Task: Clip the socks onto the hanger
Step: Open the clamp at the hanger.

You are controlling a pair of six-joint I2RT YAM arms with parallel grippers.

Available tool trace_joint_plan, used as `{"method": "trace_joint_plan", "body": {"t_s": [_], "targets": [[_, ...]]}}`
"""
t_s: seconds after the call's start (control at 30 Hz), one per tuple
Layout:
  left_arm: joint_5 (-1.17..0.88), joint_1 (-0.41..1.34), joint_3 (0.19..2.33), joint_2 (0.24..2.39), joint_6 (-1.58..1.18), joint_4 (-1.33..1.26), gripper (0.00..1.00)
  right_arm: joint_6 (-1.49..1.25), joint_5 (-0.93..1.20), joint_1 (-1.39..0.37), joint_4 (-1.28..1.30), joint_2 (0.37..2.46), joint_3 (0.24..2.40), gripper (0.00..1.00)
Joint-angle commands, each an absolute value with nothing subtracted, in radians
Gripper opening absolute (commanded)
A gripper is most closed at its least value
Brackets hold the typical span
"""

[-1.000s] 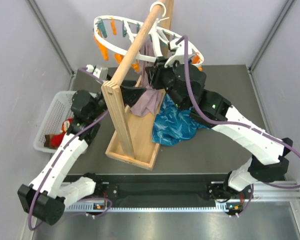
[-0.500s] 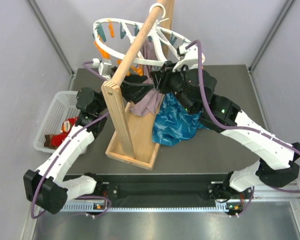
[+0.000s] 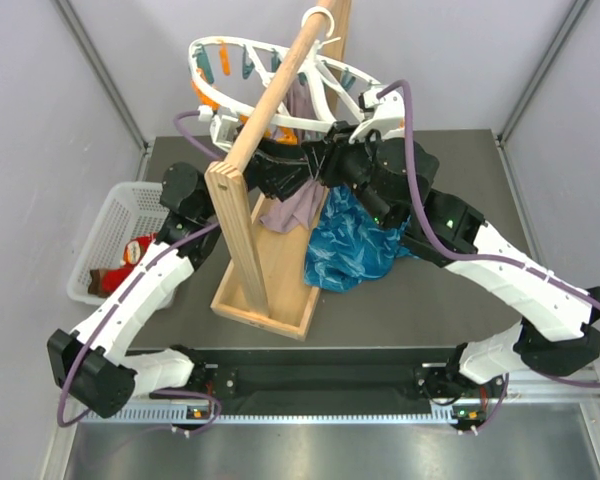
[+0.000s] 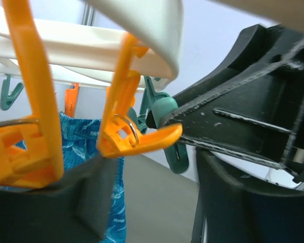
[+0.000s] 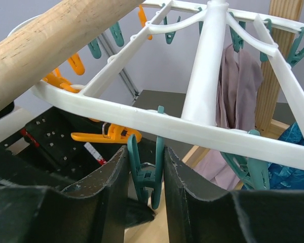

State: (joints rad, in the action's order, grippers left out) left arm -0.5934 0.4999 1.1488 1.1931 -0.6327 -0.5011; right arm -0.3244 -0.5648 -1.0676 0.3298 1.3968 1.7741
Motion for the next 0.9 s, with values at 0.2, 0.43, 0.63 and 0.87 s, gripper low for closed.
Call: {"method": "trace_joint_plan", "body": {"t_s": [0.2,0.43,0.63,0.87], "targets": [[-0.444,0.612,1.267,1.201,-0.405,-0.322,0.30,-0.373,-0.543,-1.058,0.350,1.370,1.793,0.01],[-0.362,0.635,1.267,1.172,-0.288,-0.256,0.04,-0.396,-0.566,-1.057,0.504,1.442,1.931,0.33],[-0.350,0.637,1.259,1.172,-0.256,-0.233,0.00,-0.408,-0.574,-1.057,0.548,1.491,1.990,0.46],[-0.339,0.637,1.261,1.166,-0.224,-0.210,0.00,-0.403,-0.603,-1.057,0.557,1.531,2.037,0.57]]}}
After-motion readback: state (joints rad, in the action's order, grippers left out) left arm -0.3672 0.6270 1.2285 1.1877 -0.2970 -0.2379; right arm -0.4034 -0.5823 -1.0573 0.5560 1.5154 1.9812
